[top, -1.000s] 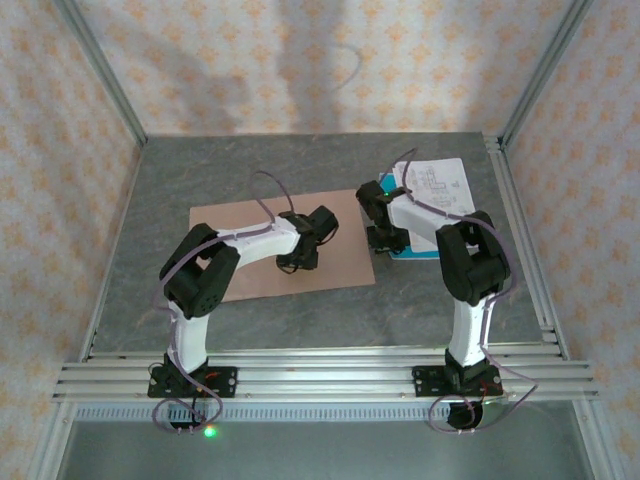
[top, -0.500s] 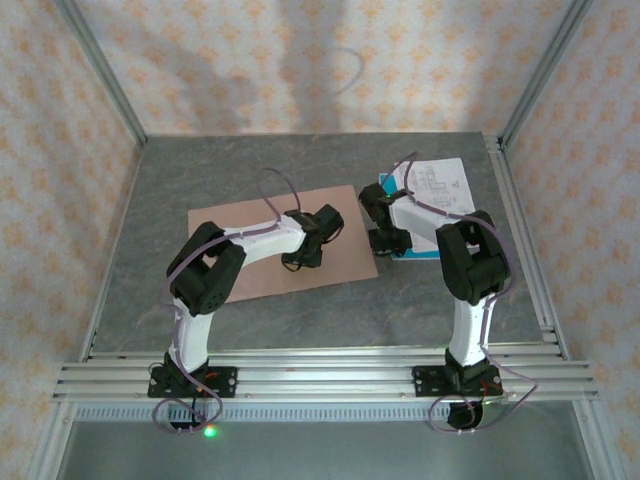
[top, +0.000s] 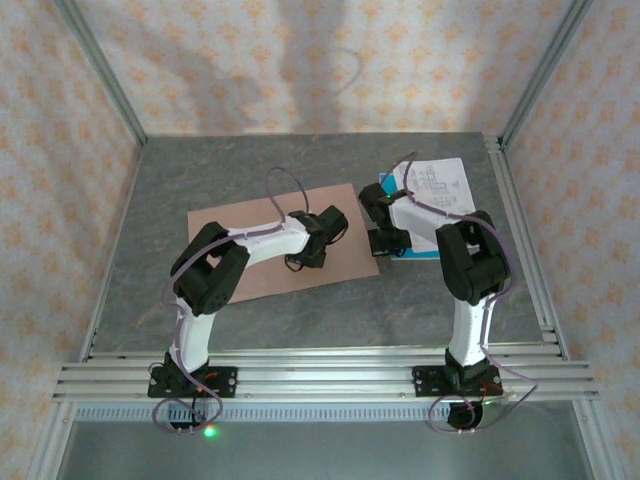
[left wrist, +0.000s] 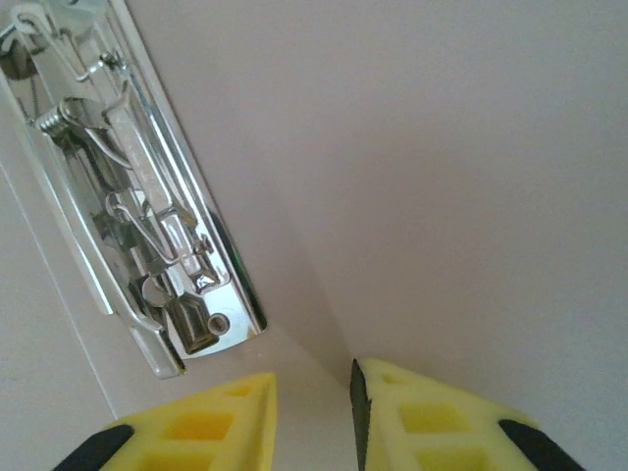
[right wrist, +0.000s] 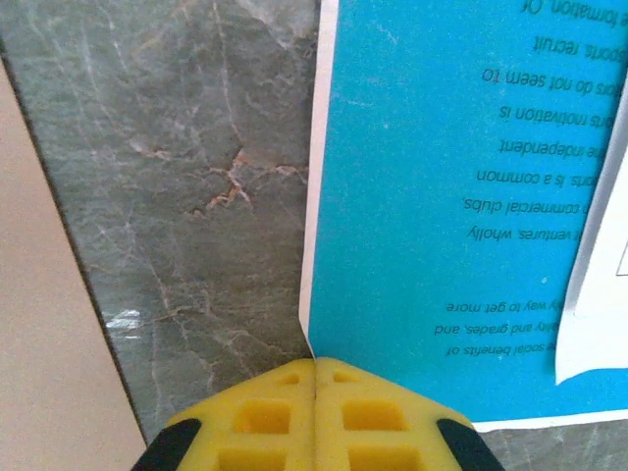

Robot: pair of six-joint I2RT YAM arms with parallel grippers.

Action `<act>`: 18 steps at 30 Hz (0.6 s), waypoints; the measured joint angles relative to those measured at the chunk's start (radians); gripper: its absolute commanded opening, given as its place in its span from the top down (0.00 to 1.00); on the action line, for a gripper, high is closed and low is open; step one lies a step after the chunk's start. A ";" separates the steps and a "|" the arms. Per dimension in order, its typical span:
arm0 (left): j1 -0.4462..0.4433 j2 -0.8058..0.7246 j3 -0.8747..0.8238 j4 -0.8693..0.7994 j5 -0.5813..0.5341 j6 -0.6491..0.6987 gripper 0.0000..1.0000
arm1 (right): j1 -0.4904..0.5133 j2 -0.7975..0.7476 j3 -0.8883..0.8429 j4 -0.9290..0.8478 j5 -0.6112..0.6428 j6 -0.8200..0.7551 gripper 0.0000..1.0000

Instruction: Put the files into the folder

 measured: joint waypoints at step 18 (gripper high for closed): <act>-0.065 0.037 0.039 0.024 -0.025 0.071 0.81 | 0.029 -0.139 -0.105 0.082 -0.199 0.047 1.00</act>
